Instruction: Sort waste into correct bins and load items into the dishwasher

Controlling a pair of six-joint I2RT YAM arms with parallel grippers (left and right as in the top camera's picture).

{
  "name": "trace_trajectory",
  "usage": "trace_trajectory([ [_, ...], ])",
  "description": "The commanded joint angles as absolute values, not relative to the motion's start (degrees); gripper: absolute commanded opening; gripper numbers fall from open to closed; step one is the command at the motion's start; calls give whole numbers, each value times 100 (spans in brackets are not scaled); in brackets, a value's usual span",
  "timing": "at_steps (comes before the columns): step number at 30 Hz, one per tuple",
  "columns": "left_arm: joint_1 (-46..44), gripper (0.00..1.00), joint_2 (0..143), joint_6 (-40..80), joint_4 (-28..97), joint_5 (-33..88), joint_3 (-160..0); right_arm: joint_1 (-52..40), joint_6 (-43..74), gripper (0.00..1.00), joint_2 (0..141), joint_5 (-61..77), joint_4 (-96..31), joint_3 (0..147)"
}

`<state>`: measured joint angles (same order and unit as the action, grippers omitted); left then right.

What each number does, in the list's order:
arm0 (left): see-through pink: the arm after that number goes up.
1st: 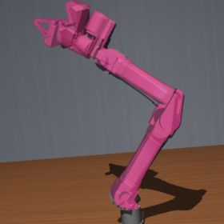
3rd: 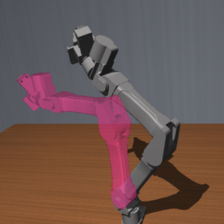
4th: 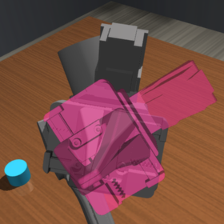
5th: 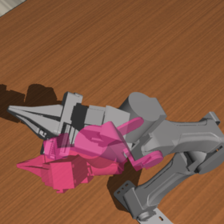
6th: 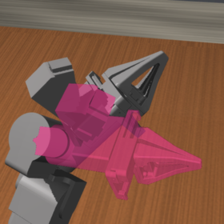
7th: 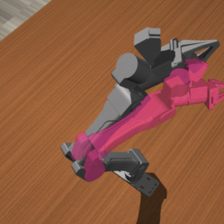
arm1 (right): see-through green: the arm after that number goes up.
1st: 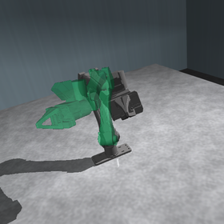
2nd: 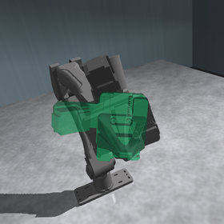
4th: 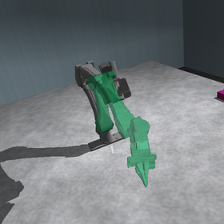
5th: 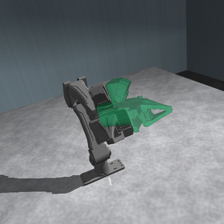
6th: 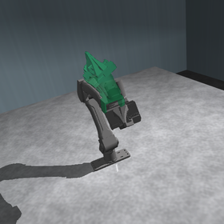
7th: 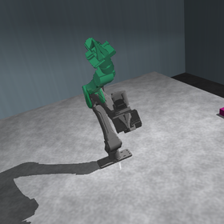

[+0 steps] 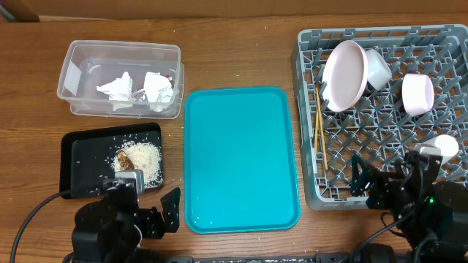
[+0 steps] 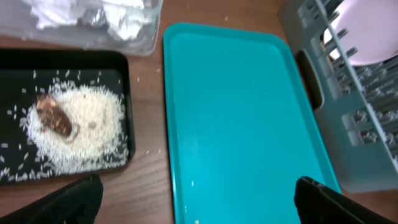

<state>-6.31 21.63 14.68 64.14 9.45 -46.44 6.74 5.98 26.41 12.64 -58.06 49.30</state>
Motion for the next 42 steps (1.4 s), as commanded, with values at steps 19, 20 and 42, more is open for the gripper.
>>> trace_trajectory([
  [19,-652,100,2132,1525,6733,969,-4622,652,578,100,2307,779,-6114,4751],
  [20,-652,100,2132,1525,6733,969,-4622,609,578,100,2217,779,-6088,4696],
  [42,-652,100,2132,1525,6733,969,-4622,-43,574,100,16,696,-303,642],
])
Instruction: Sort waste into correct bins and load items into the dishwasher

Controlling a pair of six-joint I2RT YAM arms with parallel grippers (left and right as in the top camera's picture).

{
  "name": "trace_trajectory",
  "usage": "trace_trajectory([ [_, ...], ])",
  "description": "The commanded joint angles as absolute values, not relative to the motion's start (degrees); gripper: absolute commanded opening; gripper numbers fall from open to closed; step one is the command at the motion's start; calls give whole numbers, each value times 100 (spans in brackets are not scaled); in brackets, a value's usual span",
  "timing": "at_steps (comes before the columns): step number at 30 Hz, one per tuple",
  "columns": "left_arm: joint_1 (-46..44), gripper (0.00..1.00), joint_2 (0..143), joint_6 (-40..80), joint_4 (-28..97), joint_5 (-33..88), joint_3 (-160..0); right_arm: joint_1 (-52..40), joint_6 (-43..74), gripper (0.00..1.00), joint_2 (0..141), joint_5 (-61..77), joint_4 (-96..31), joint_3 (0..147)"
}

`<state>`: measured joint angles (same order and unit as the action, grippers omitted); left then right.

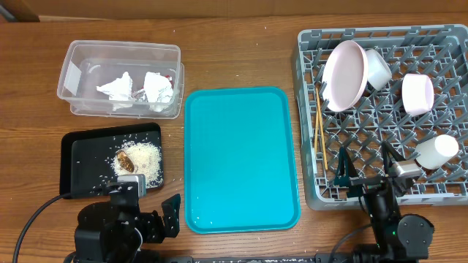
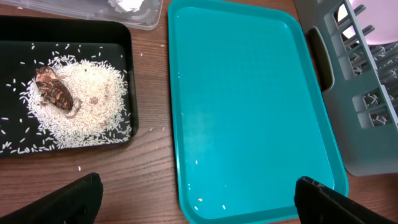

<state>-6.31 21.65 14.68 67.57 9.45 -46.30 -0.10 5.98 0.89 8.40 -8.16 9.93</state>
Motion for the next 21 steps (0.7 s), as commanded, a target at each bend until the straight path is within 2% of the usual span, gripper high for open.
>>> trace_trajectory([
  [1,-652,100,2132,1525,6733,969,-4622,-43,574,100,16,648,-104,517],
  [5,-652,100,2132,1525,6733,969,-4622,-43,576,100,16,602,360,36],
  [8,-652,100,2132,1525,6733,969,-4622,-51,580,100,16,578,-491,45],
  [21,-652,100,2132,1525,6737,969,-4622,-62,578,100,16,497,-438,47],
])
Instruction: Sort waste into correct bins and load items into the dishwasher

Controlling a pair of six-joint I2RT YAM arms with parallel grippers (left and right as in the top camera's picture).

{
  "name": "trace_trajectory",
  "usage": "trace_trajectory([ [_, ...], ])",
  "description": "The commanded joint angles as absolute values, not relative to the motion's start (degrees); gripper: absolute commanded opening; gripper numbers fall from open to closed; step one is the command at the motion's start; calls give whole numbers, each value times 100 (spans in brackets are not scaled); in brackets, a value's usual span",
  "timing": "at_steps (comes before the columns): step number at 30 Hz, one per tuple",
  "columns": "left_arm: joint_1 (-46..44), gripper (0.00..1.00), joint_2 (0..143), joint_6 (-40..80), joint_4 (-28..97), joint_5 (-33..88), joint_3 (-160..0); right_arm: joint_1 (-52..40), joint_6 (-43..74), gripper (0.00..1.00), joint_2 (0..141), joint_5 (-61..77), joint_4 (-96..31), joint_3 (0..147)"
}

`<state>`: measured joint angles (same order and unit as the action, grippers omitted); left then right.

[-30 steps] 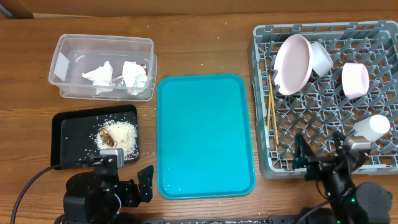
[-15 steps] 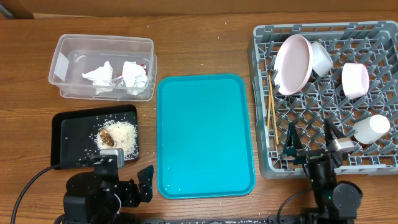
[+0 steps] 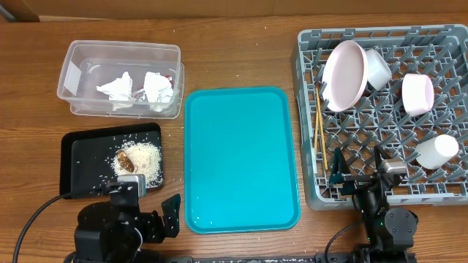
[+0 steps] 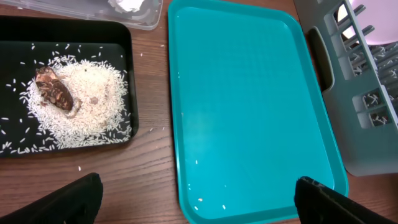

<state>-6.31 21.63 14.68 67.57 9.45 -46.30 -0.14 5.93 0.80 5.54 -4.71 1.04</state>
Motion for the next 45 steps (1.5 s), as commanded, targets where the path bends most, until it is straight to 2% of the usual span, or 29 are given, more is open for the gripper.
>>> trace_trajectory([
  [1,-652,100,2132,1525,6737,969,-4622,-62,578,100,16,497,-438,47],
  [31,-617,100,2025,1518,6724,963,-4545,-62,578,100,16,497,-438,47],
  [39,-537,100,888,996,4589,884,-2926,-62,578,100,16,497,-438,47],
  [45,-523,100,16,370,2224,888,-1319,-62,578,100,16,497,-438,47],
])
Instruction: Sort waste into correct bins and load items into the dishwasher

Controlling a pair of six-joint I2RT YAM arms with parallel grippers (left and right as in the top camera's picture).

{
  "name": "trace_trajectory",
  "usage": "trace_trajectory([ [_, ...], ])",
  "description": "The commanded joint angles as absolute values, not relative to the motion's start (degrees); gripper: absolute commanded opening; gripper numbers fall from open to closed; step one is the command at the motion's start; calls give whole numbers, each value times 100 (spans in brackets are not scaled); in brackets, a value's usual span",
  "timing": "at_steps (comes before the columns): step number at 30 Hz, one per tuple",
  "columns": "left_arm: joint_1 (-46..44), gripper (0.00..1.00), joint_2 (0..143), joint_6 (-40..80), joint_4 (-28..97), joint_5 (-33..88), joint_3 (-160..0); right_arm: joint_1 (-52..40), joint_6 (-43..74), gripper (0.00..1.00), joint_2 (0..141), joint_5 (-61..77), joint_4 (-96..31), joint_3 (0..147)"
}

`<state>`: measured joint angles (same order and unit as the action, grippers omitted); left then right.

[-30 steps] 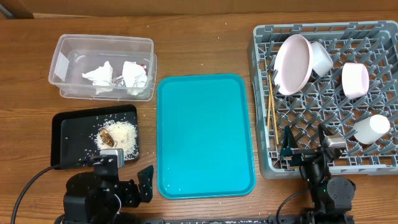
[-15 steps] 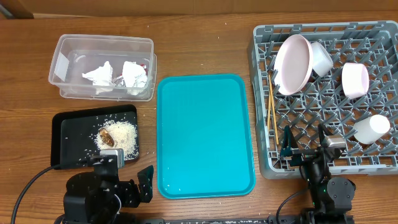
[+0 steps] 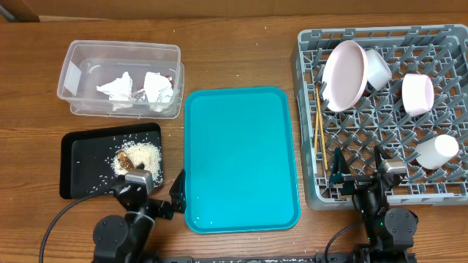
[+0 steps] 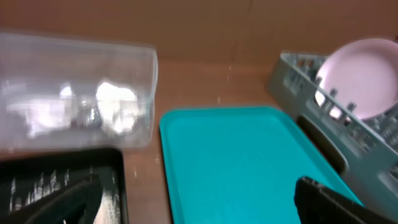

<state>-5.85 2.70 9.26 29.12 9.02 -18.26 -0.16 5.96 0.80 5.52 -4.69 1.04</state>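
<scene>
The teal tray (image 3: pixel 241 157) lies bare at the table's middle, seen also in the teal tray (image 4: pixel 242 162) of the blurred left wrist view. Left of it a black tray (image 3: pixel 84 164) holds rice and a brown food scrap (image 3: pixel 126 162). A clear bin (image 3: pixel 121 77) holds crumpled tissues. The grey dish rack (image 3: pixel 380 109) carries a pink bowl (image 3: pixel 344 73), white cups (image 3: pixel 418 93) and chopsticks (image 3: pixel 319 135). My left gripper (image 3: pixel 159 191) stands open between the black tray and the teal tray. My right gripper (image 3: pixel 358 169) stands open over the rack's front edge.
A white cup (image 3: pixel 436 150) lies on its side at the rack's right. Grains of rice are scattered on the wood round the black tray. The rack's near wall (image 4: pixel 323 146) rises right of the teal tray.
My left arm has moved right and forward, and its wrist now looks level across the table at the clear bin and rack instead of down. The right arm has not moved.
My right arm stood at the rack's front right corner beside the white cup, then further left along the rack's front edge, where it stays. My left gripper stayed open at the table's front, first drawing back from the trays, now tilted up and nearer the teal tray.
</scene>
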Motion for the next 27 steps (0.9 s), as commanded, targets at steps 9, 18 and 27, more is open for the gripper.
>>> trace_trajectory([
  [9,-523,100,21,-294,-508,836,-25,-62,578,100,16,497,-438,47],
  [18,-521,100,38,-303,373,814,-32,-62,576,100,16,497,-438,47],
  [27,-521,100,38,-303,368,816,-32,-62,578,100,16,497,-438,47],
])
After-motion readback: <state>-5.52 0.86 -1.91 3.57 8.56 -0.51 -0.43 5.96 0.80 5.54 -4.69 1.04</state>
